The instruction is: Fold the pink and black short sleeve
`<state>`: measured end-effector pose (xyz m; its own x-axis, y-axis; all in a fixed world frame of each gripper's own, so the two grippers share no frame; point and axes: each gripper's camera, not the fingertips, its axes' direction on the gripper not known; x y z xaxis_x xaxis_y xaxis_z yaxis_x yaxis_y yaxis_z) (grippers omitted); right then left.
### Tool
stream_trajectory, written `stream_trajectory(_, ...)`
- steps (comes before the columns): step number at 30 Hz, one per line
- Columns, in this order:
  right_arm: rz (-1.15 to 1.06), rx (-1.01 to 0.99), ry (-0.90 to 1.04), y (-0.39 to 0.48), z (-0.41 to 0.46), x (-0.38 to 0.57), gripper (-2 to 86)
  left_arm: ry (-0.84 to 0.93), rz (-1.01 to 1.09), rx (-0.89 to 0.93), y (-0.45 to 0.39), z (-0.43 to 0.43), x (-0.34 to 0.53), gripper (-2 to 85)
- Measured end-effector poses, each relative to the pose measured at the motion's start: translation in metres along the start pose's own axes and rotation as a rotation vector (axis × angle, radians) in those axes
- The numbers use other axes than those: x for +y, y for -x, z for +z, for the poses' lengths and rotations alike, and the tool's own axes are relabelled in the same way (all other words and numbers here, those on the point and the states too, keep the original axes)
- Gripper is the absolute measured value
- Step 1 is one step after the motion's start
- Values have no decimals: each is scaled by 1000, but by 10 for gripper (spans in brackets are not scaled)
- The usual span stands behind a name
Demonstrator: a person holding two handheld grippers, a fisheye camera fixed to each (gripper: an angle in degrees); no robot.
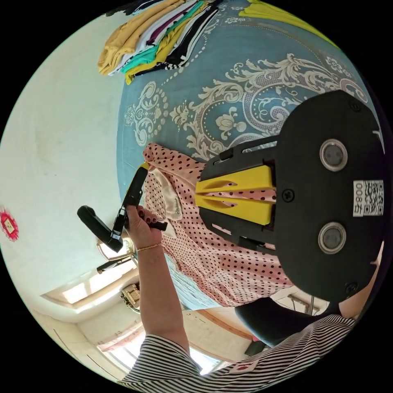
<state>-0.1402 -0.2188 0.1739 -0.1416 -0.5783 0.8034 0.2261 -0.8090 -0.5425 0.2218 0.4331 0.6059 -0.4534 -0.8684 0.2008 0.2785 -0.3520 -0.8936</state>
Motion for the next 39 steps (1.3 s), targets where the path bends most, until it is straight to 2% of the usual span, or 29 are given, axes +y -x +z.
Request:
stream_trajectory(5, -2, 0, 115, -1, 36, -6, 5, 23, -50, 21, 18, 5, 5, 9)
stream_trajectory(20, 83, -110, 266, -36, 104, -20, 7, -216, -114, 14, 8, -30, 13, 9)
stream_trajectory(23, 120, -148, 260, -50, 110, -19, 6, -125, -45, 18, 1, -12, 1, 9)
stream_trajectory(26, 172, -210, 245, -68, 116, -16, 6, -19, -18, -84, -2, 15, -11, 6)
stream_trajectory(29, 197, -282, 230, -81, 120, -12, 8, 62, -57, -112, 6, 37, -19, 5)
stream_trajectory(36, 214, -471, 55, -110, 104, -3, 12, 55, -56, -81, 11, 45, -20, 5)
stream_trajectory(39, 202, -486, 106, -114, 113, -2, 14, 60, -49, -76, 12, 49, -21, 5)
